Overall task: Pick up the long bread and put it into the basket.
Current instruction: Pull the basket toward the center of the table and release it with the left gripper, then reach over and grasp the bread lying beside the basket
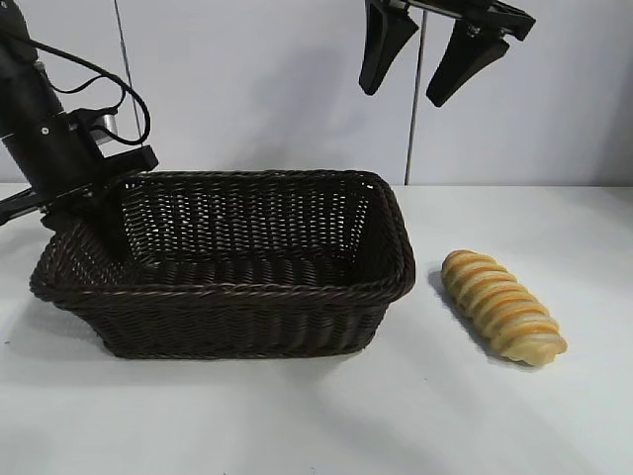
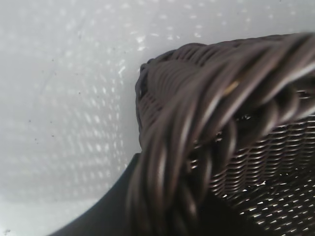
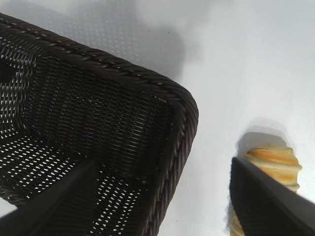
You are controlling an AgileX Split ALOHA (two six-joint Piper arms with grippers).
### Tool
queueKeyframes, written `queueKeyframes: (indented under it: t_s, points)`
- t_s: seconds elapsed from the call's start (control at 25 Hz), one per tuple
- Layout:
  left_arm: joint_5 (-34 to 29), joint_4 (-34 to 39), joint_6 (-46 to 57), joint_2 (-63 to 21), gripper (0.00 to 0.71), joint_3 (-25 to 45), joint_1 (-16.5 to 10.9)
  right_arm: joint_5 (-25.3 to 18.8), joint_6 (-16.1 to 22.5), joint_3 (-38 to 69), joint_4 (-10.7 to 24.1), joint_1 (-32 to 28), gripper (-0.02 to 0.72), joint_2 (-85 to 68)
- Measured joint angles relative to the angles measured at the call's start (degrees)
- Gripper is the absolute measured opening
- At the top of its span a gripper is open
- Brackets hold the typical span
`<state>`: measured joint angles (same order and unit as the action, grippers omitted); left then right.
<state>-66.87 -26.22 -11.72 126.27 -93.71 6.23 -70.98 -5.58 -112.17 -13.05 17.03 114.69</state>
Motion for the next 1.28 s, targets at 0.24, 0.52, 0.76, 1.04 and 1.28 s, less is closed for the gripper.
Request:
queueKeyframes:
  t_s: [0.24,0.52,0.76,1.04,1.28]
  points:
    - [0.0,0.61,0.0,-1.28,0.61,0.0,0.0,0.06,0.0,0.0,0.0,0.0,0.54,0.0]
    - [-0.93,2.76,0.0,-6.3,0.624,0.0,0.0,0.06,0.0,0.0,0.0,0.0,0.54,0.0]
    - [-2.4,2.94,0.0,-12.03,0.624,0.0,0.0,0.06,0.0,0.0,0.0,0.0,0.54,0.0]
    - [-3.06,2.83,1.85,-19.21,0.624,0.0,0.0,0.06,0.0,0.0,0.0,0.0,0.54,0.0]
    - [-3.43,-2.28,3.53,-21.41,0.624,1.66,0.0,0.06,0.0,0.0,0.0,0.0,0.54,0.0]
